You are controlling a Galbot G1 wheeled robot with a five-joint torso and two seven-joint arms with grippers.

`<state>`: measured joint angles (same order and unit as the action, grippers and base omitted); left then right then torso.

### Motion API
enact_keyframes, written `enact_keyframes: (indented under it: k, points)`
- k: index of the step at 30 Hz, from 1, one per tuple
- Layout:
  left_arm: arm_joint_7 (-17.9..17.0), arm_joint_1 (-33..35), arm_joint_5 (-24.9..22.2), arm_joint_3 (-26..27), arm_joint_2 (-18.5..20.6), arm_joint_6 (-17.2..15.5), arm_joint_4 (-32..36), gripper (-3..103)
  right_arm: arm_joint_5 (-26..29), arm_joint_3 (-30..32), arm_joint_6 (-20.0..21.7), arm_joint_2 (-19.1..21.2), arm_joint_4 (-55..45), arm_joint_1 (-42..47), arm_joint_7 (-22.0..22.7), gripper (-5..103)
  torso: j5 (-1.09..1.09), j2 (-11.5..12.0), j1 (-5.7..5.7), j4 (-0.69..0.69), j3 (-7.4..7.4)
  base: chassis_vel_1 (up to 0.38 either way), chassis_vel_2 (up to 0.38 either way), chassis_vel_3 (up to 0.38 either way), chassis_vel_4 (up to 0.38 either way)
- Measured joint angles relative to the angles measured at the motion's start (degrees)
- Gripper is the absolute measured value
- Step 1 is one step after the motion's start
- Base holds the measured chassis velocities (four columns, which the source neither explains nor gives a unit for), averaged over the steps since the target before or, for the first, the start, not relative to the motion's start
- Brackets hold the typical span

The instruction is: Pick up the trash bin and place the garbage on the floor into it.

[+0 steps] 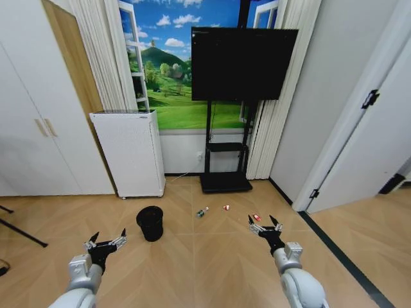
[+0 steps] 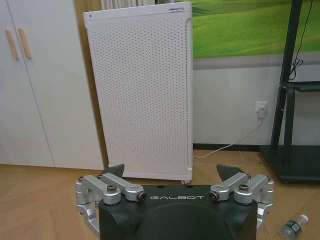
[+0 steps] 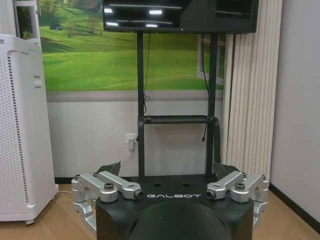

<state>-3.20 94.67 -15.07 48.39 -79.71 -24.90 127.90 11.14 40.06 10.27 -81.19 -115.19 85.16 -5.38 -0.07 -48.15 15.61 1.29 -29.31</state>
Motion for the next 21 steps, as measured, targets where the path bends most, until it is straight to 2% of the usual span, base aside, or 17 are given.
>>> enact_keyframes:
  k: [1,2,3,5,6,7,9,10,11,13,14,16,17,18,19,21]
  points:
    - [0.0,0.0,0.0,0.0,0.0,0.0,0.0,100,0.0,-0.1,0.0,0.0,0.0,0.0,0.0,100,0.14,0.0,0.01,-0.04,-0.01,-0.366,0.375,0.337,-0.380]
    - [0.0,0.0,0.0,0.0,0.0,0.0,0.0,100,-0.1,-0.2,0.0,0.0,0.1,0.0,0.0,100,0.12,0.0,0.00,-0.03,0.01,-0.350,0.375,0.365,-0.402]
    - [0.0,0.0,0.0,0.1,0.0,0.0,-0.1,100,-0.1,-0.2,-0.1,0.0,0.1,0.0,0.0,100,-0.03,0.0,0.00,-0.03,0.01,-0.374,0.354,0.365,-0.326]
    - [0.0,0.0,0.0,0.0,-0.1,0.0,-0.1,100,-0.1,-0.3,-0.1,0.0,0.1,0.0,0.0,100,-0.02,0.0,0.00,-0.01,0.00,-0.374,0.361,0.364,-0.326]
    - [0.0,0.0,0.0,0.1,-0.1,0.0,-0.1,100,-0.2,-0.4,-0.1,0.0,0.1,0.0,0.0,100,0.18,0.0,0.00,-0.04,0.00,-0.331,0.368,0.329,-0.355]
    - [0.0,0.0,0.0,0.1,-0.1,0.0,-0.1,100,-0.2,-0.4,-0.1,0.0,0.1,0.0,0.0,100,0.18,0.0,0.00,-0.04,0.00,-0.331,0.368,0.329,-0.355]
    - [0.0,0.0,-0.1,0.1,-0.2,0.0,-0.1,100,-0.4,-0.4,-0.2,-0.1,0.1,0.2,0.0,100,-0.04,0.0,-0.01,-0.02,0.01,-0.370,0.334,0.346,-0.341]
    - [0.0,0.0,-0.1,0.1,-0.2,0.0,-0.1,100,-0.4,-0.4,-0.2,-0.1,0.1,0.2,0.0,100,-0.04,0.0,-0.01,-0.02,0.01,-0.377,0.314,0.363,-0.341]
    - [0.0,0.0,-0.1,0.1,-0.2,0.0,-0.1,100,-0.5,-0.4,-0.2,-0.1,0.1,0.2,0.0,100,0.13,0.0,-0.02,-0.02,0.01,-0.377,0.348,0.320,-0.369]
    - [0.0,-0.1,-0.1,0.1,-0.2,0.0,-0.1,100,-0.5,-0.5,-0.3,-0.2,0.1,0.3,0.0,100,0.12,0.0,-0.02,-0.03,0.00,-0.351,0.356,0.330,-0.363]
    - [0.0,-0.1,-0.1,0.1,-0.1,0.0,-0.2,100,-0.6,-0.5,-0.4,-0.2,0.1,0.4,0.0,100,-0.02,0.0,-0.01,-0.03,0.01,-0.385,0.365,0.342,-0.341]
    - [0.0,-0.2,-0.1,0.1,-0.1,0.0,-0.2,100,-0.6,-0.5,-0.4,-0.2,0.1,0.4,0.1,100,0.01,0.0,-0.02,0.00,0.01,-0.340,0.353,0.342,-0.341]
    - [-0.1,-0.2,-0.1,0.0,-0.1,0.0,-0.2,100,-0.7,-0.5,-0.4,-0.2,0.2,0.4,0.1,100,0.17,0.0,-0.01,-0.04,0.00,-0.340,0.353,0.326,-0.394]
    - [-0.1,-0.2,-0.1,0.0,-0.1,0.0,-0.2,100,-0.8,-0.5,-0.5,-0.3,0.3,0.4,0.1,100,0.12,0.0,-0.01,-0.03,0.00,-0.350,0.370,0.326,-0.342]
    - [-0.1,-0.2,-0.1,0.0,-0.1,0.0,-0.3,100,-0.8,-0.5,-0.5,-0.3,0.3,0.5,0.1,100,-0.01,0.0,-0.02,-0.02,0.01,-0.350,0.344,0.372,-0.342]
    - [-0.1,-0.2,-0.1,-0.1,-0.1,0.0,-0.4,100,-0.8,-0.5,-0.7,-0.3,0.4,0.4,0.2,100,0.00,0.0,-0.02,-0.01,0.01,-0.364,0.363,0.368,-0.337]
